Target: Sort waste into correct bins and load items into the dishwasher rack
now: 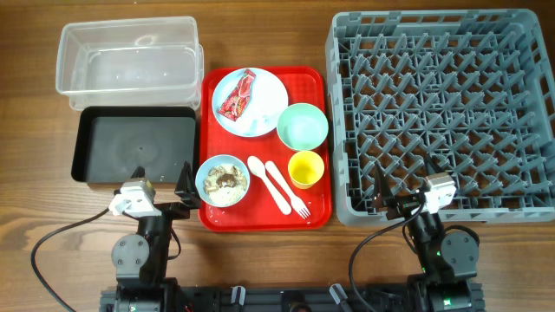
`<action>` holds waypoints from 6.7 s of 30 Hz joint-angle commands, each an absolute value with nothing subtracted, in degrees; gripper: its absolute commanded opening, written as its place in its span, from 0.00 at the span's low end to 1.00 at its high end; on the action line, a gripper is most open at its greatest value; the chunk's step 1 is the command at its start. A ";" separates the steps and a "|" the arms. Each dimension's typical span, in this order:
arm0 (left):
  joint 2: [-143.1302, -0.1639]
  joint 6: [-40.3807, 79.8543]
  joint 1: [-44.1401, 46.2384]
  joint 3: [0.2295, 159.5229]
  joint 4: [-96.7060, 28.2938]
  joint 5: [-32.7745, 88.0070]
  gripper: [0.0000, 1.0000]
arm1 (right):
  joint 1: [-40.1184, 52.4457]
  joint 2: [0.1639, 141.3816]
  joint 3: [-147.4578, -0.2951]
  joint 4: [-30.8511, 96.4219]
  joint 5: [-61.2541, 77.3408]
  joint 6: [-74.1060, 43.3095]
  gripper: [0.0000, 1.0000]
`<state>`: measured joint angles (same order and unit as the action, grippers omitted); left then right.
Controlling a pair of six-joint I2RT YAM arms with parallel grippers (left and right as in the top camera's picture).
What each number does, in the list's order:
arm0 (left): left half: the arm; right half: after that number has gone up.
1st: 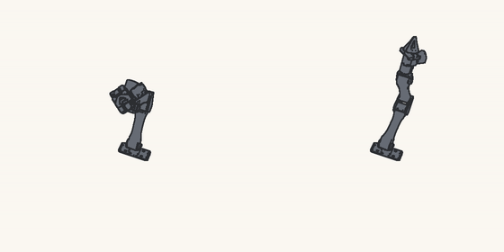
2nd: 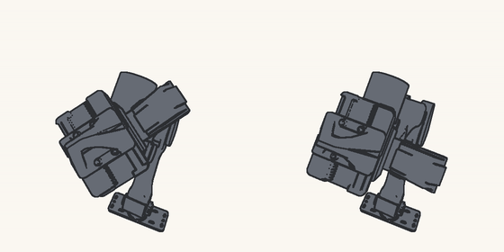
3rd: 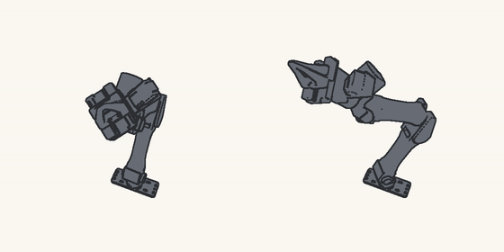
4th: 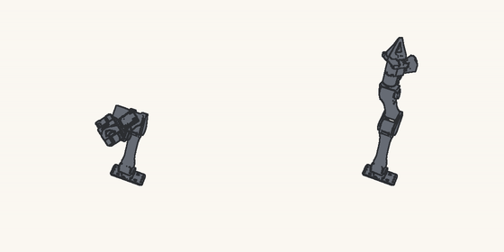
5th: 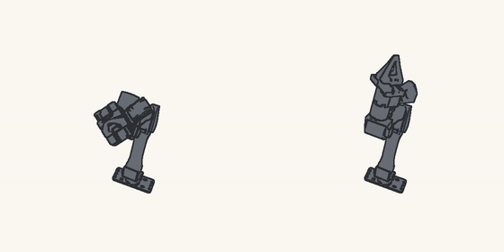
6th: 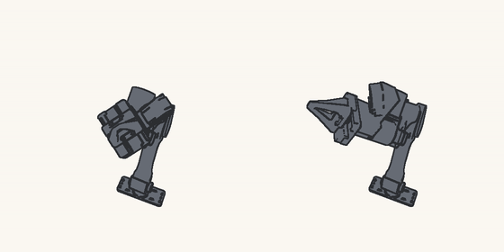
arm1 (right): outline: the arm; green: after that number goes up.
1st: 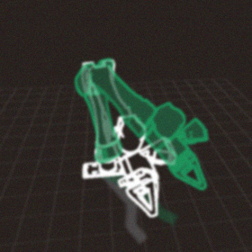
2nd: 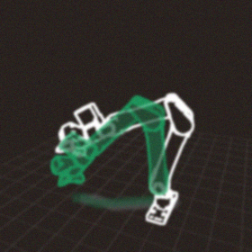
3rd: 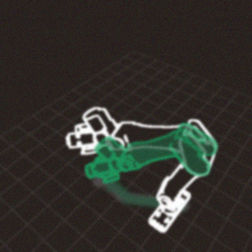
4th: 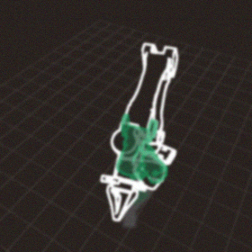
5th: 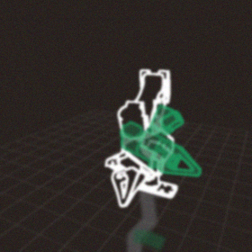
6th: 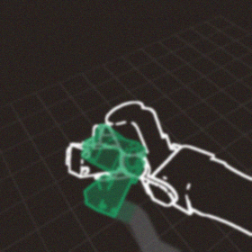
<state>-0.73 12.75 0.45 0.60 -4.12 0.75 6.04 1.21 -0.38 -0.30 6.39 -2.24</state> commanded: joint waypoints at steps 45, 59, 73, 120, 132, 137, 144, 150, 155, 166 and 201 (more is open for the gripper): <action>-0.16 -0.89 -1.78 0.36 -4.34 1.67 1.00 | 5.91 4.67 -0.30 -0.47 6.94 -1.87 1.00; -0.16 -0.89 -1.78 0.36 -4.34 1.67 1.00 | 5.93 4.67 -0.30 -0.47 6.94 -1.87 1.00; -1.48 10.81 -1.78 6.46 -8.47 10.68 1.00 | 5.91 4.67 -0.30 -0.47 6.94 -1.85 1.00; -86.83 28.77 16.12 69.21 -57.34 1.23 0.29 | 5.93 4.67 -0.30 -0.45 6.94 -1.87 1.00; -88.66 32.40 13.23 69.21 -59.22 -9.80 0.04 | 5.93 4.67 -0.30 -0.47 6.94 -1.85 1.00; -89.17 31.77 -2.59 66.76 -58.63 -4.51 0.04 | 5.91 4.67 -0.30 -0.47 6.94 -1.87 1.00; -89.17 29.58 -6.20 50.50 -39.59 -4.58 0.04 | 5.93 4.69 -0.30 -0.47 6.94 -1.87 1.00; -89.17 28.73 -6.20 46.70 -39.51 -4.54 0.04 | 5.91 4.67 -0.30 -0.47 6.94 -1.85 1.00; -89.17 28.80 -6.17 46.70 -45.21 -4.54 0.04 | 5.91 4.67 -0.30 -0.47 6.94 -1.87 1.00; -85.14 34.13 -15.51 46.72 -42.00 -12.69 0.04 | 5.91 4.67 -0.30 -0.47 6.94 -1.85 1.00; -87.24 19.68 -25.93 46.70 -41.87 18.61 0.04 | 5.93 4.67 -0.30 -0.47 6.94 -1.87 1.00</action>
